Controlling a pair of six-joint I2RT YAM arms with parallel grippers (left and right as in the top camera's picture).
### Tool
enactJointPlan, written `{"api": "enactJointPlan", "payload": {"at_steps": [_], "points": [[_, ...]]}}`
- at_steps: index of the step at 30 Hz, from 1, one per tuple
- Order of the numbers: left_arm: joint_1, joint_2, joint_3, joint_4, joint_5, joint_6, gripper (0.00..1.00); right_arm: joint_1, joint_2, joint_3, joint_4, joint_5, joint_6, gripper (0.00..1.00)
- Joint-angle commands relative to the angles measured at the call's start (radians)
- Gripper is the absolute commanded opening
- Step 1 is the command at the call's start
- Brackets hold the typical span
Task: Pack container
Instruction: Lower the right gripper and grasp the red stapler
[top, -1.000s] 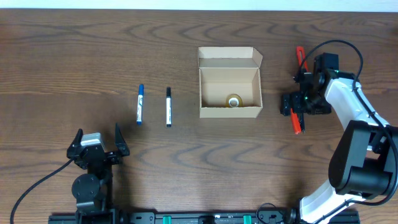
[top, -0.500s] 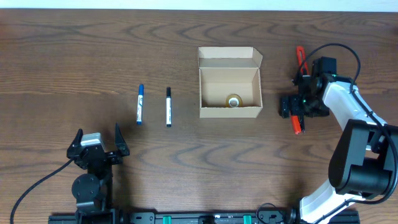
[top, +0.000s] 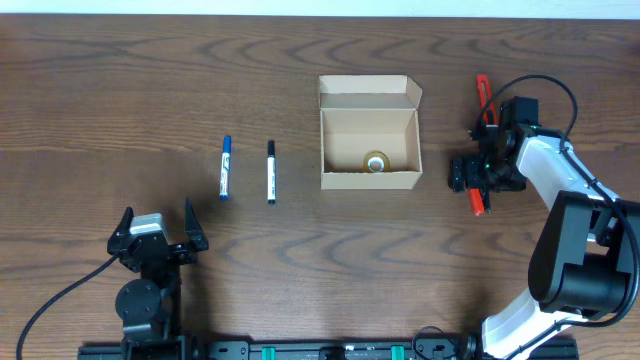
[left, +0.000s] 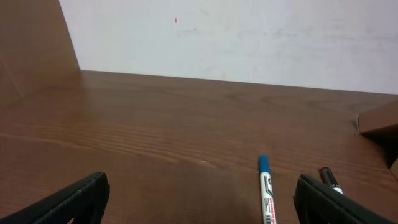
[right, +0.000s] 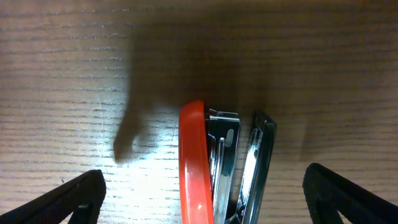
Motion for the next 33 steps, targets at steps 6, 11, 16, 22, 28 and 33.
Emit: {"api": "enactJointPlan", "payload": {"at_steps": [6,11,16,22,28,33], "points": [[0.006,-0.006,-0.022,-0.036,-0.005,-0.011,0.95,-0.006,0.010,-0.009,0.010,0.004,0.026,0.96],[0.006,-0.006,-0.022,-0.036,-0.005,-0.011,0.95,-0.006,0.010,-0.028,0.027,0.003,0.026,0.96],[0.006,-0.006,-0.022,-0.036,-0.005,-0.011,0.95,-0.006,0.010,-0.036,0.040,0.004,0.029,0.97],[0.006,-0.006,-0.022,-0.036,-0.005,-0.011,0.95,-0.005,0.011,-0.043,0.040,0.014,0.048,0.91],[0.006,-0.006,-0.022,-0.036,-0.005,-0.011,0.95,-0.006,0.011,-0.079,0.066,0.026,0.064,0.94],[0.006,-0.006,-0.022,-0.036,-0.005,-0.011,0.95,-0.005,0.011,-0.082,0.071,0.026,0.063,0.77]]}}
